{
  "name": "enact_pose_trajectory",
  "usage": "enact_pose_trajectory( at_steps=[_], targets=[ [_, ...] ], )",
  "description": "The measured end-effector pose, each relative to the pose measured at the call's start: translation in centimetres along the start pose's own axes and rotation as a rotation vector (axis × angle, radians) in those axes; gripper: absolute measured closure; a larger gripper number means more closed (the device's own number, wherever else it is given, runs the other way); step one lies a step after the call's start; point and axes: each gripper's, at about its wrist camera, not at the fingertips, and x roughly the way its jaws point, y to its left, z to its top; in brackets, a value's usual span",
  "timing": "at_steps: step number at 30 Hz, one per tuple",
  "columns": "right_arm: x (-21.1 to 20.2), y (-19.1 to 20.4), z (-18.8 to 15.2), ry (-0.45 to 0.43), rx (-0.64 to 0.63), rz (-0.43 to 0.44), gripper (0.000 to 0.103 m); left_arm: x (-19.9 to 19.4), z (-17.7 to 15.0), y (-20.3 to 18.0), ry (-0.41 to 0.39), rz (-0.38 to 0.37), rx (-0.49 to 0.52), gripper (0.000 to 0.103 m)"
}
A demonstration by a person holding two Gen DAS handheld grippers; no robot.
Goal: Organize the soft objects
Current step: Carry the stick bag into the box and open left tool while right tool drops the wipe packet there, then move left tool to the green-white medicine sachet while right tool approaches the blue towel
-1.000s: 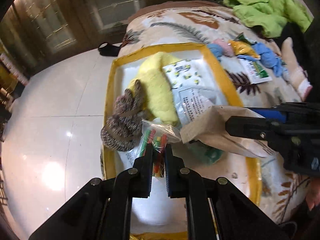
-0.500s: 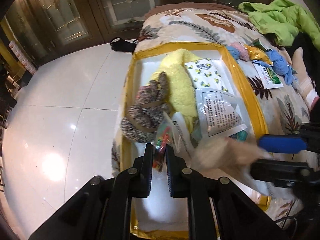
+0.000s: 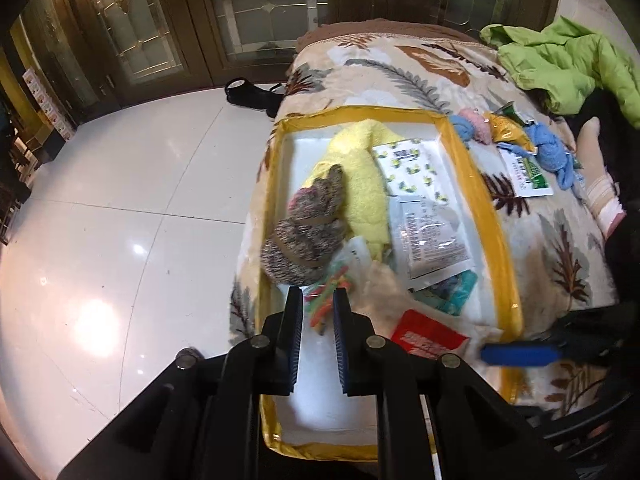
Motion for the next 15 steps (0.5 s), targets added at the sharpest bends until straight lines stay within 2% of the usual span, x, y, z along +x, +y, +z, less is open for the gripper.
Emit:
enact_pose_trajectory(
  at_steps=[3,5,8,11,15],
  targets=[
    [0.1,0.4,-0.3,-0.018,0.0,0.009,0.061,-0.5,0.4,-1.0,-0.005,-0.039,0.008,0.084],
    [-0.9,0.0,-0.3,-0.043,0.008,0.014,0.061,-0.7,1.0,-2.1,-0.014,-0.08,0.011,0.067],
    [-3.5,-2.3,-0.7,-0.104,0.052,-0.015,0.061,-0.9,1.7,-4.1,-0.03,-0.114,0.035,0.055],
    [-5.7,-5.7,-1.5,-0.152,0.126,-0.05,0.061,-0.6,2.8,-6.7,-0.032,-0.145,0.054,0.047],
    [-8.1,-10.1,-3.0,-0.194,0.224,-0.126,0.061,0.6,4.6,-10.7,-0.014,-0.17,0.098,0.045]
  ],
)
